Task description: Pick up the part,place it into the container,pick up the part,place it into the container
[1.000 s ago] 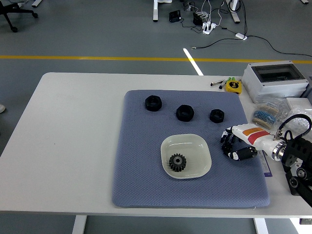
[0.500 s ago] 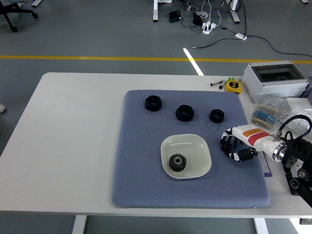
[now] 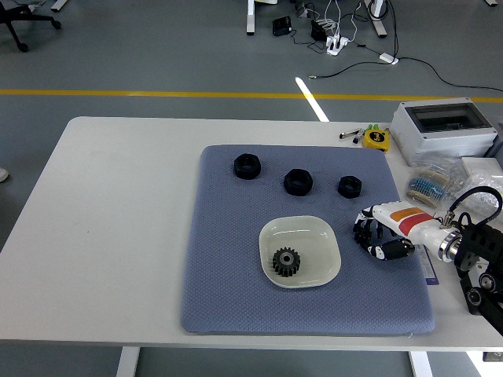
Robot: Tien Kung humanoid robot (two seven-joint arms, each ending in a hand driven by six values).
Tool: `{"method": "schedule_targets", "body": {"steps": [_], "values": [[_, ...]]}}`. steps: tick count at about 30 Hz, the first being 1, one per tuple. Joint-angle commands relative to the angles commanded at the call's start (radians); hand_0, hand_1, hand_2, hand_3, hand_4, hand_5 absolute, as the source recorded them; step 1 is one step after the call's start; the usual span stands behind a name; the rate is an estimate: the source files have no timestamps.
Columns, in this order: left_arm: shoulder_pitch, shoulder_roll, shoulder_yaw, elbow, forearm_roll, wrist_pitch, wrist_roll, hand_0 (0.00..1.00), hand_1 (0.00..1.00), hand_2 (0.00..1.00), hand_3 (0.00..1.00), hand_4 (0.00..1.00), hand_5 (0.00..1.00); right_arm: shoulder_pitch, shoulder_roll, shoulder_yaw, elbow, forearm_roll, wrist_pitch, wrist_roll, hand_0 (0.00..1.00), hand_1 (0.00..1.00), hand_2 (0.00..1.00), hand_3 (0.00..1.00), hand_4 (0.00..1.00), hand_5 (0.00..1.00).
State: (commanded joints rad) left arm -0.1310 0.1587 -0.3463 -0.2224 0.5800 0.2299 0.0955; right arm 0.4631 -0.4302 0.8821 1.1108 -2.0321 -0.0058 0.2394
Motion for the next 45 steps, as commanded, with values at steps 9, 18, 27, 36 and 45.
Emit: {"method": "schedule_targets", "body": {"steps": [9,18,27,36,45], "values": [[-0.002,0.0,-0.001,-0.001,0.007,-0.001,0.001,0.704,0.64,0.714,0.618,0.717,0.683,-0.01,-0.017,0.06,0.107,-0.026,-0.026,-0.009,0.246,0.366,0.45,0.484,0.591,0.097],[-0.005,0.002,0.004,0.001,-0.004,0.002,-0.004,0.705,0.639,0.713,0.618,0.716,0.682,-0.019,-0.048,0.026,0.283,-0.053,-0.031,-0.017,0.249,0.365,0.45,0.485,0.587,0.09],[-0.007,0.002,0.006,0.001,-0.007,0.003,-0.004,0.706,0.634,0.712,0.618,0.716,0.682,0.021,-0.052,-0.102,0.358,-0.052,-0.022,-0.024,0.243,0.366,0.452,0.488,0.582,0.113],[-0.007,0.005,0.007,0.001,-0.013,0.004,-0.006,0.706,0.632,0.71,0.618,0.716,0.681,0.064,-0.026,-0.184,0.335,-0.064,-0.032,-0.033,0.239,0.367,0.455,0.491,0.577,0.132],[-0.007,0.006,0.006,0.001,-0.01,0.005,-0.004,0.705,0.629,0.708,0.62,0.716,0.682,0.097,0.017,-0.246,0.316,-0.071,-0.045,-0.034,0.237,0.37,0.459,0.491,0.578,0.143]]}}
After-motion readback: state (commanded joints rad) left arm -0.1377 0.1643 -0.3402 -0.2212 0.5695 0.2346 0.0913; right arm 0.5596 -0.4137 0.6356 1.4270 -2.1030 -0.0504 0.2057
